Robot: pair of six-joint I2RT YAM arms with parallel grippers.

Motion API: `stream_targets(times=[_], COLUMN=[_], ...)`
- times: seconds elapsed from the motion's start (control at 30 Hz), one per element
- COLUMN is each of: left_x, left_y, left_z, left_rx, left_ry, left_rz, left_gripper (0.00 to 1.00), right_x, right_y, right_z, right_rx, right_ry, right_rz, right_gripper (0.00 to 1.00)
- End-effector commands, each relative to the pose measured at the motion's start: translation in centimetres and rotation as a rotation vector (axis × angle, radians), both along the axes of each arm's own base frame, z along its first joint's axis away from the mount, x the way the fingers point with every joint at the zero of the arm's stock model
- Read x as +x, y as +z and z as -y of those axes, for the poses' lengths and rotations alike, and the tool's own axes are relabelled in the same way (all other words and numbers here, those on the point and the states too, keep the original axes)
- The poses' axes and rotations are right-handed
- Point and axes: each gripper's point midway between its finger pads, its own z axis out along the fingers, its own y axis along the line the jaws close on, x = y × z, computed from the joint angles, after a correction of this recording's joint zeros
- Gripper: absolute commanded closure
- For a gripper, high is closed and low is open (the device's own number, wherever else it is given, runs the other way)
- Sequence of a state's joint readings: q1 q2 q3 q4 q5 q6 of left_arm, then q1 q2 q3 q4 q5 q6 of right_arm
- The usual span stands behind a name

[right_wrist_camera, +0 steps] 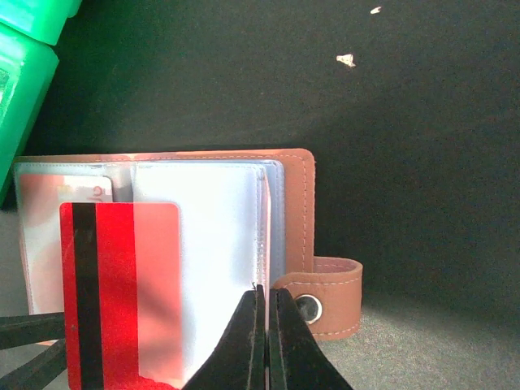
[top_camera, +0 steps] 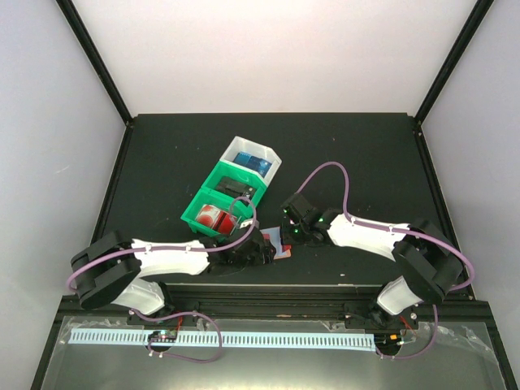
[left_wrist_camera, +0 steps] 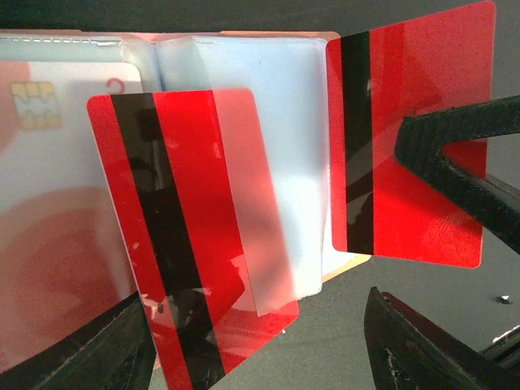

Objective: Put the credit cards into the card holder
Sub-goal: Insert the credit card into the card holder.

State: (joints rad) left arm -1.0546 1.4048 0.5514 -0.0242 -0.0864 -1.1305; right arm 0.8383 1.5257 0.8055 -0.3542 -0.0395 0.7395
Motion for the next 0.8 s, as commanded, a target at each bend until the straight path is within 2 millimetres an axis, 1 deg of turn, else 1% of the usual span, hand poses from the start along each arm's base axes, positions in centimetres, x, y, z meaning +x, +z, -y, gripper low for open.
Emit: stream_targets(times=[0.0,0.1,0.27,0.43,0.57,0.77], left_x=[0.1,0.5,1.0,1.5,2.1,2.5], left_y=[-0.4,-0.4,0.0,0.2,0.5,0.8], left_z=[-0.5,-0.3,0.9,1.4,1.6,2.8], left_rx=[0.09,0.118,0.1,0.1,0.101,0.068], left_ry=[-0.02,-0.035,-0.067,-0.063,-0.051,-0.074], left_rz=[0.006,0.019,0.043,0.062,0.089,0.108], left_gripper=[0.3,0.29,0.28,0.28,0.28,0.28], right_x=[-0.6,-0.6,-0.5,-0.2,0.1,0.5], right_y=[-1.4,-1.4,-1.3,-0.8,0.4,1.7], right_z=[0.9,0.9,0.9,0.8,0.7,1.5], right_rx=[-0.046,-0.046,-0.047,-0.039,-0.009,-0.021], right_ry=[-0.008,-0.005,-0.006,-0.009,-0.019,-0.047], right_rz=[-0.018,-0.019,-0.014,0.002,0.038,0.083], right_gripper=[0.99,0.99,0.99,0.99,0.99,0.99])
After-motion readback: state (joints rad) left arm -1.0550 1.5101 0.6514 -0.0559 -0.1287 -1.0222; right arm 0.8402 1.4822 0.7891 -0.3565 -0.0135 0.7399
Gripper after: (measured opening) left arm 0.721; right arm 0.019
